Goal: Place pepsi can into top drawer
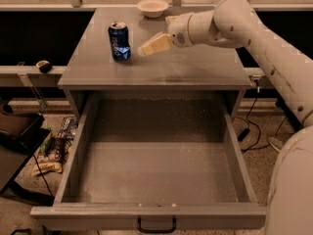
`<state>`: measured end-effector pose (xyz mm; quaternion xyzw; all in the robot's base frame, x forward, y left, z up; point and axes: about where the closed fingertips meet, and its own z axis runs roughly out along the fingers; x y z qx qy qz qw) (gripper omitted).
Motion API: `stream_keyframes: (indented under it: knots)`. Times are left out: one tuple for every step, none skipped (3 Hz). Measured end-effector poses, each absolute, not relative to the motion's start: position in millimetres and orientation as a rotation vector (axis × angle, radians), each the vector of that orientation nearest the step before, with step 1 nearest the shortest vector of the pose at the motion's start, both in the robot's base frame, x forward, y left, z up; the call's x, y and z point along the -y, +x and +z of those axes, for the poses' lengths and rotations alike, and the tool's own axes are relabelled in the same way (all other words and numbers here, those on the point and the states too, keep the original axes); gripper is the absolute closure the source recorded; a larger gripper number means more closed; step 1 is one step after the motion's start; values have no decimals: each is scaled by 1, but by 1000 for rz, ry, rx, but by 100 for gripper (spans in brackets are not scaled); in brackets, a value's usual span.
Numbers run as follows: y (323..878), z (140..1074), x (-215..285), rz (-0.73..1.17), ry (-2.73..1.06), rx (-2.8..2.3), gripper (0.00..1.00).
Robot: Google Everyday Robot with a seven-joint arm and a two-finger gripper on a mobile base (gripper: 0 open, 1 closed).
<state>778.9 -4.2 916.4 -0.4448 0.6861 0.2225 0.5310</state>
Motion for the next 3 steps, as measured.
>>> stream_keyframes:
  knots:
    - [779, 915, 2, 533, -1057, -1631, 0]
    - [780, 915, -4, 548, -1060, -1612, 0]
    - [784, 916, -22, 596, -1065, -1550, 0]
